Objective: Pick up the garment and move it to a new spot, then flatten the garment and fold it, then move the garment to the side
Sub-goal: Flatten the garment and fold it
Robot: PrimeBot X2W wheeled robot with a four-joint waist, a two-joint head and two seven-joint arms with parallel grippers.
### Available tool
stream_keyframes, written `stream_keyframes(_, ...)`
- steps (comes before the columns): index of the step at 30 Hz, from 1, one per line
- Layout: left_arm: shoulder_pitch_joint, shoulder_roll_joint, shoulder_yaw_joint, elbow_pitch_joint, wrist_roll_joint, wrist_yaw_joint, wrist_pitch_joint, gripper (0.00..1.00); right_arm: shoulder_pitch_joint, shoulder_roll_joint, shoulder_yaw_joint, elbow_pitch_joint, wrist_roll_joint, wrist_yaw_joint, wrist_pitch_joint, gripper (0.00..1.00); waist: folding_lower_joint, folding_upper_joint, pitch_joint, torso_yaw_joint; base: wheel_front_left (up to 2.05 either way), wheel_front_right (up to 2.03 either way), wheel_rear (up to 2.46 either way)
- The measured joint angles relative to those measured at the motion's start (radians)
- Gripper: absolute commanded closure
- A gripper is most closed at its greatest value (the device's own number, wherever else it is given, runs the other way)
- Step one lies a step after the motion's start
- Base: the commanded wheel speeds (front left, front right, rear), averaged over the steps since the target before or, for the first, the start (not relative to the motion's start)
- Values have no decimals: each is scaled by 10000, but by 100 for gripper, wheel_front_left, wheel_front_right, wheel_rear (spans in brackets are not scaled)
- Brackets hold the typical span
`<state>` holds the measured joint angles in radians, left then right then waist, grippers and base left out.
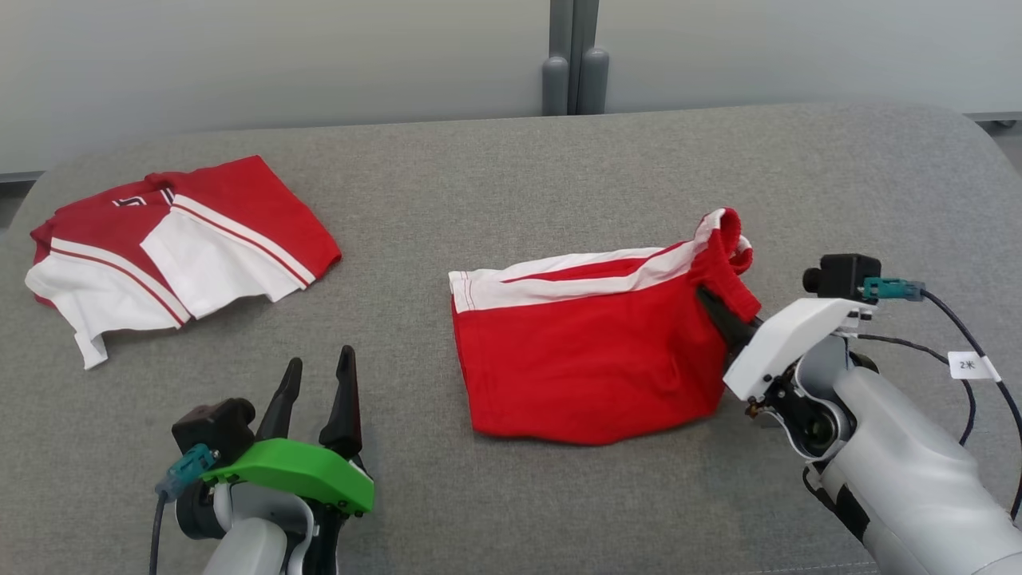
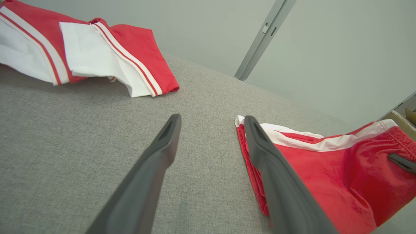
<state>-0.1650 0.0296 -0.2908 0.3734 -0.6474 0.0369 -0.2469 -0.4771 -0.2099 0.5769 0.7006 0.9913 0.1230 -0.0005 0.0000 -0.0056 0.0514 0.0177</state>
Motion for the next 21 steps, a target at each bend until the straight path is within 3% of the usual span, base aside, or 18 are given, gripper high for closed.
stream_keyframes(10, 211, 23, -84, -318, -134, 84, 12, 0, -458, 324, 1139, -31, -876, 0, 608, 100, 0, 0, -232, 485, 0, 0, 0)
stream_keyframes(21, 439, 82, -704, -665, -215, 90, 178, 0, -494, 949, 1496, 629, -972, -121, 1028, 100, 0, -1, -562, 1427, 0, 0, 0)
